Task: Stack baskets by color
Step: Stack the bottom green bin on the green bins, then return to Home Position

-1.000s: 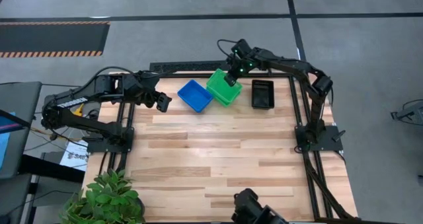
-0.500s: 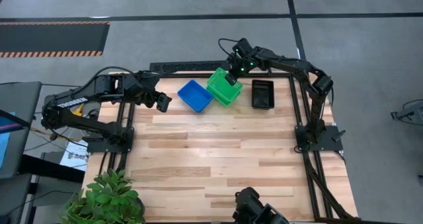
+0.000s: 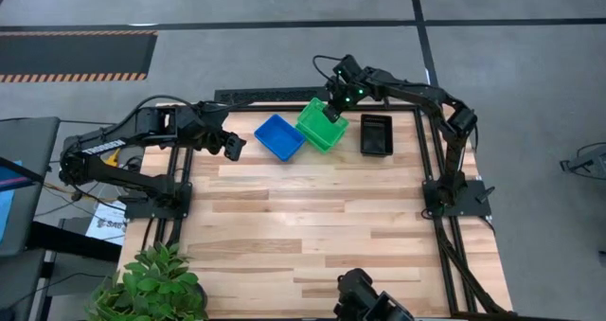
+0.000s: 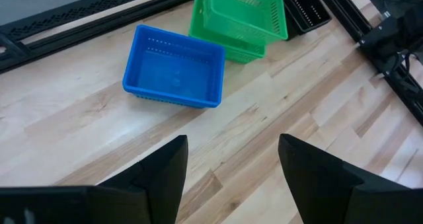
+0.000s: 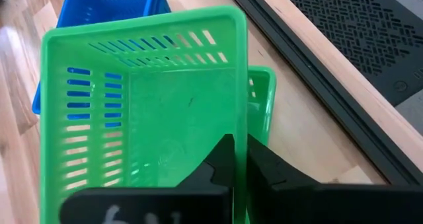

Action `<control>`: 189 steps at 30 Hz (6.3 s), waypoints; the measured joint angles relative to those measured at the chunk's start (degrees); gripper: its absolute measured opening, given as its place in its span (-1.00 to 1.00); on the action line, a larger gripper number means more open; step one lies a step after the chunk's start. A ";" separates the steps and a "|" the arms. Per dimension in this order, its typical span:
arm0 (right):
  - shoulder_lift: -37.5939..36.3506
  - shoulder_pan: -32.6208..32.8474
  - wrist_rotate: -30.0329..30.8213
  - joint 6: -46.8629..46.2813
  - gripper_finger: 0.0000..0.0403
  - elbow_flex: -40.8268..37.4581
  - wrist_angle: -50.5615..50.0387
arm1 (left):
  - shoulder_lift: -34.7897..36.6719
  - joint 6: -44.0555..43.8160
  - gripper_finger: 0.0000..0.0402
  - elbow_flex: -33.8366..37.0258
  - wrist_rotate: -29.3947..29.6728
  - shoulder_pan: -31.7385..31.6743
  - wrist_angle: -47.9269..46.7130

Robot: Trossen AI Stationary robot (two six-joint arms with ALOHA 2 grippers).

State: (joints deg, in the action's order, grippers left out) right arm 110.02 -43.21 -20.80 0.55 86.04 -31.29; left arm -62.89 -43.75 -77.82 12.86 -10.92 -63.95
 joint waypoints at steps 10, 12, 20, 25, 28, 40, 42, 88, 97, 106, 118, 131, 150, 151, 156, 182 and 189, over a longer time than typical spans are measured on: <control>-0.02 -0.02 0.09 2.52 -0.80 0.00 -0.24 | 0.00 -0.07 0.12 0.00 0.00 0.00 -0.01; -0.02 -0.02 0.09 2.52 -0.80 0.00 -0.26 | 0.00 -0.09 0.12 0.00 0.00 0.00 -0.02; -0.02 0.08 0.06 2.52 -0.69 0.00 -1.76 | 0.00 -0.23 0.12 0.00 0.00 0.00 0.00; -0.02 0.49 0.02 2.51 -0.49 0.00 -1.70 | 0.00 -0.35 0.12 0.00 -0.02 0.00 0.00; -0.02 0.85 -0.02 2.51 -0.38 0.00 -1.70 | 0.00 -0.37 0.12 0.00 -0.02 0.00 0.00; -2.76 0.23 1.32 1.66 -0.25 0.76 -1.16 | 0.00 -0.48 0.12 0.00 -0.02 0.00 -0.01; -3.95 0.20 1.33 2.32 -0.27 1.56 -1.15 | 0.00 -0.48 0.12 0.00 -0.02 0.00 0.00; -1.06 7.82 19.22 8.85 0.09 3.63 -12.17 | 0.00 0.17 0.12 0.00 0.68 0.00 -0.02; -0.24 8.09 19.93 6.78 -0.46 3.90 -12.43 | 0.00 0.17 0.12 0.00 0.66 0.00 -0.06; -0.09 5.83 18.07 5.41 -0.88 4.17 -13.84 | 0.00 0.13 0.12 0.00 0.63 0.00 -0.06; -0.59 1.67 2.91 3.78 -0.95 4.17 -14.81 | 0.00 -0.26 0.12 0.00 0.50 0.00 -0.06; -0.02 1.56 2.97 4.37 -0.65 1.45 -13.07 | 0.00 -0.48 0.12 0.00 0.42 0.00 -0.05; -0.64 0.71 1.97 3.89 0.09 16.76 -17.59 | 0.00 -0.52 0.12 0.00 2.70 0.00 -0.02; -1.24 0.90 1.30 3.84 0.10 18.33 -18.44 | 0.00 -0.52 0.12 0.00 3.11 0.00 -0.02; -6.48 1.98 0.70 3.81 0.11 26.11 -21.56 | 0.00 -0.49 0.12 0.00 4.35 -0.01 0.52; -42.33 11.18 -4.45 5.00 0.10 29.09 -21.38 | 3.65 15.23 0.12 0.04 -5.43 0.02 20.17; -48.14 15.90 -3.60 5.50 0.09 26.41 -29.36 | 11.57 23.03 0.12 0.04 -9.48 0.02 27.75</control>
State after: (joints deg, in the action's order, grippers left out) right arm 61.88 -27.30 -24.39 6.06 112.45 -60.65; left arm -51.32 -20.72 -77.78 3.38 -10.90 -36.20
